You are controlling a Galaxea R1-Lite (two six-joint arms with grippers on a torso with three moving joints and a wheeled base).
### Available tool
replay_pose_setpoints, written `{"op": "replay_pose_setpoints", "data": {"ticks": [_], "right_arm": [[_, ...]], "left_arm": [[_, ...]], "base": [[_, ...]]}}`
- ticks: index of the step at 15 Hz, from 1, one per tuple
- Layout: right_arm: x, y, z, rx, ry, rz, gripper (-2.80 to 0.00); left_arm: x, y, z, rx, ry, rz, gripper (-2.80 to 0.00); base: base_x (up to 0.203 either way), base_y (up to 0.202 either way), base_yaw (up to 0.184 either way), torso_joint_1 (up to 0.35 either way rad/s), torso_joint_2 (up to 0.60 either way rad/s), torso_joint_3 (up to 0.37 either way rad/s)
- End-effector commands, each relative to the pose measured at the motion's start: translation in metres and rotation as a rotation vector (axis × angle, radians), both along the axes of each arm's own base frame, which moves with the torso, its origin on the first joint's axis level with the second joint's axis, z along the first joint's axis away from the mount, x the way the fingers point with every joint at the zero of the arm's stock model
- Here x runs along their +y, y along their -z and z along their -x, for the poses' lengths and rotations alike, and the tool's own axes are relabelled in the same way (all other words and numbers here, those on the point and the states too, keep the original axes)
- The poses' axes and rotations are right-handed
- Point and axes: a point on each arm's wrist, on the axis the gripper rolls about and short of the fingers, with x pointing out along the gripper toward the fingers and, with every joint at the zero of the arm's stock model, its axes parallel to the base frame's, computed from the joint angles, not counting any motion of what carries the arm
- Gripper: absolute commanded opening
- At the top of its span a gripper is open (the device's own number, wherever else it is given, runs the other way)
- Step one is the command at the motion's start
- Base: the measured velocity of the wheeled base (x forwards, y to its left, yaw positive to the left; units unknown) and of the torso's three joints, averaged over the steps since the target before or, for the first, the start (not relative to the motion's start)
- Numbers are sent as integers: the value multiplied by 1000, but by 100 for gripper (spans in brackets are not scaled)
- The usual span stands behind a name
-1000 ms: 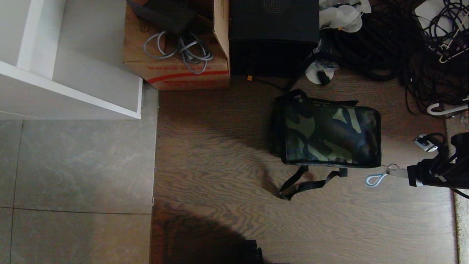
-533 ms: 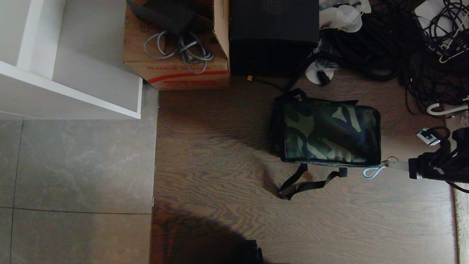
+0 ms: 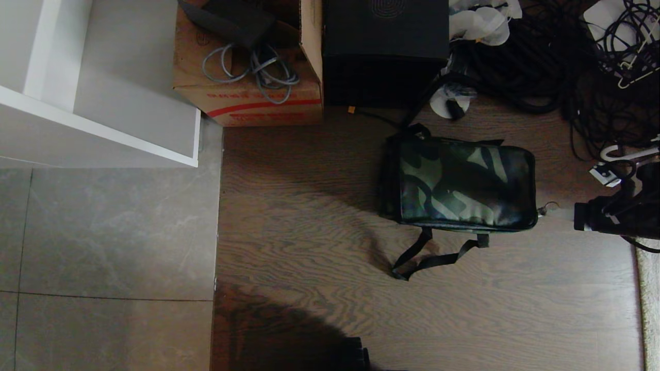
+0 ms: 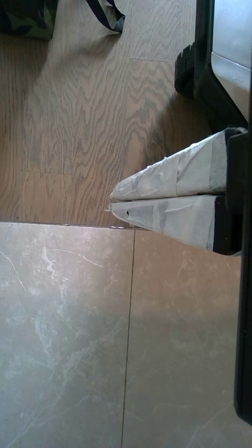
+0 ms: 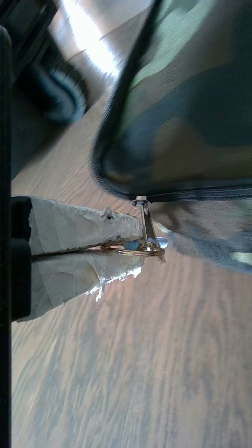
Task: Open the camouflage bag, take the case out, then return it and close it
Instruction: Open the top of the storage box
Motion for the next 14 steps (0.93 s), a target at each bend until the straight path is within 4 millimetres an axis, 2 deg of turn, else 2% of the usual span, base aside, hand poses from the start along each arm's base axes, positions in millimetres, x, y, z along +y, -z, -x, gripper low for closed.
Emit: {"op": "replay_pose_setpoints", "data": {"ticks": [1, 5, 14], "right_arm": [[0, -9, -6, -23, 2, -16, -280], [-6, -20, -17, -30, 47, -86, -280], [-12, -31, -34, -55, 74, -137, -280]], "left_arm": [[0, 0, 0, 1, 0, 0, -280], [0, 0, 0, 1, 0, 0, -280], [0, 0, 0, 1, 0, 0, -280]], "base": [[0, 0, 0, 0, 0, 0], [0, 0, 0, 0, 0, 0], [0, 0, 0, 0, 0, 0]]}}
